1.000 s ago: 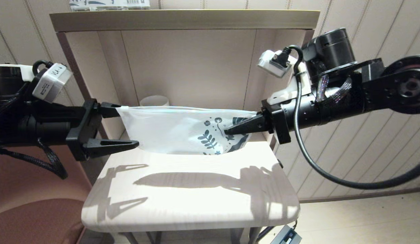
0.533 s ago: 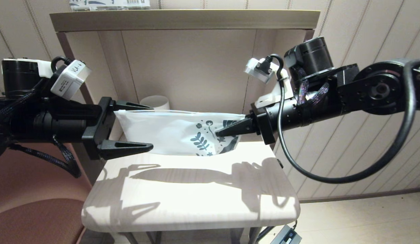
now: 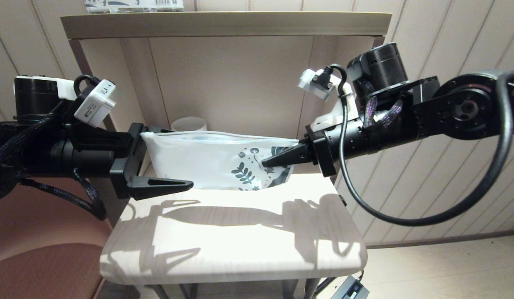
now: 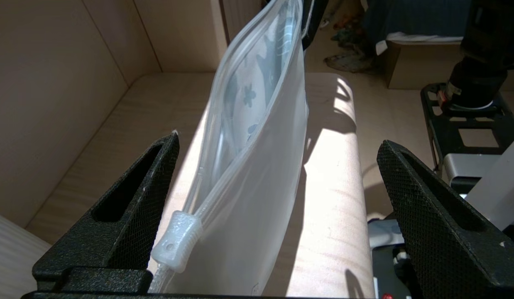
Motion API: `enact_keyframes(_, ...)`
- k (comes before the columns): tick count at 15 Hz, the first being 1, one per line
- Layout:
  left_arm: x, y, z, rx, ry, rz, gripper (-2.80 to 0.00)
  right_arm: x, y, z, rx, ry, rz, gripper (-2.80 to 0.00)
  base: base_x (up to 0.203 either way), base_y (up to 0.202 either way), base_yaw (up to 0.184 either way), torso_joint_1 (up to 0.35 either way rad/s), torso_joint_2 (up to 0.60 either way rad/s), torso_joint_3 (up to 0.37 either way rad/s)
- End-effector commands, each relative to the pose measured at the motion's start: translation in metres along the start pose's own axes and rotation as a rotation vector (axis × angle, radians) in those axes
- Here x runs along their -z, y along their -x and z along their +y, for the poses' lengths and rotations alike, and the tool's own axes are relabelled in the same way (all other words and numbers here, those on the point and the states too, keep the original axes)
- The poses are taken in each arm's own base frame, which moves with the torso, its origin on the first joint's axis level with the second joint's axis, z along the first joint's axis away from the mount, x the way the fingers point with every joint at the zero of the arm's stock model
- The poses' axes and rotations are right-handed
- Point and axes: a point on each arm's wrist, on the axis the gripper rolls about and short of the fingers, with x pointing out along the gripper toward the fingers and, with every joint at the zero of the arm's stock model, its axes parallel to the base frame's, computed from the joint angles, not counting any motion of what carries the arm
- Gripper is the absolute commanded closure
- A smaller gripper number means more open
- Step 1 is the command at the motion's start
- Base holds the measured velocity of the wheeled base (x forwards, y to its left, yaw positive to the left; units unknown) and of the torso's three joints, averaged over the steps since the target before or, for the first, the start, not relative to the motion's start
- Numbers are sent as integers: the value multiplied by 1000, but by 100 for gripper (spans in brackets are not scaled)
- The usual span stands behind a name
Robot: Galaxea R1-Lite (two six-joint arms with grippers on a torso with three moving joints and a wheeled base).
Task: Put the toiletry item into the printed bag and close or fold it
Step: Hand it to the other hand
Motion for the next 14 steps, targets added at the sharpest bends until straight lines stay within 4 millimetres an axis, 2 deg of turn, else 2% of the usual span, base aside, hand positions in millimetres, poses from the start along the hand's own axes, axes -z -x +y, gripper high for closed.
enact_keyframes(1, 4, -2, 2, 6, 7, 1, -280, 0, 3, 3, -3, 4, 0, 0, 0, 0, 0, 0, 0, 0)
enact_keyframes(14, 5, -5, 10, 3, 5, 2, -280, 2, 8, 12, -9, 25, -1, 0, 0, 0, 0, 0, 0, 0)
